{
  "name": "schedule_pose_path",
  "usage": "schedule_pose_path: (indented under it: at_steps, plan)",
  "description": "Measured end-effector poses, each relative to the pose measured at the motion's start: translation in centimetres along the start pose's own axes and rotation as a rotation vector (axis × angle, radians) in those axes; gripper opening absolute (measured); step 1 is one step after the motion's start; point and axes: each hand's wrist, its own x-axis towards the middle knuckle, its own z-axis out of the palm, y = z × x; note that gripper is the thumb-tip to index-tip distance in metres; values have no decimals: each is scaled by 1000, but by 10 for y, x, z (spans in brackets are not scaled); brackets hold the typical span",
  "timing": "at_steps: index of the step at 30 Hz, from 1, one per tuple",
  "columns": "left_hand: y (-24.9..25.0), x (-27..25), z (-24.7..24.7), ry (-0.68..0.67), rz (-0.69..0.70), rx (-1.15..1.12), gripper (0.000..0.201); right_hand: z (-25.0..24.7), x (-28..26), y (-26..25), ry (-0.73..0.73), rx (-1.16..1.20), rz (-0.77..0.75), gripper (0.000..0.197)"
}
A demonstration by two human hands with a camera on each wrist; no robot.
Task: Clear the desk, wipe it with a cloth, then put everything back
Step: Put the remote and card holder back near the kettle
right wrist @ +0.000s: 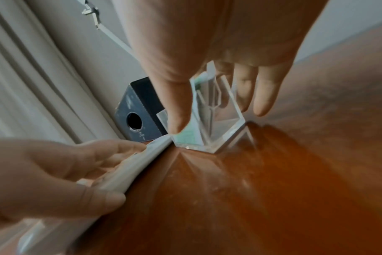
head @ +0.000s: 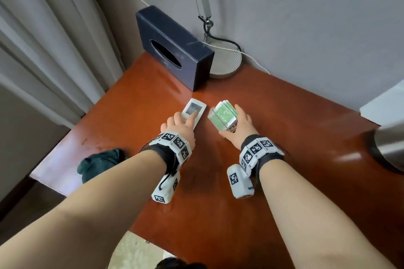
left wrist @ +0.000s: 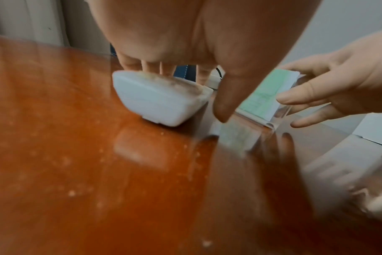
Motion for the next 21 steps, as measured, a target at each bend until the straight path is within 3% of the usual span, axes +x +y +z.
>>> schedule_pose_path:
  at_steps: [7,21]
  plan:
    - [-2,-3,9,60,-37,-83,79,9,-12,0,105,105,-8,56]
    - [32,-67,-13,253,70,-229,75,-51,-101,40,296,150,12,57]
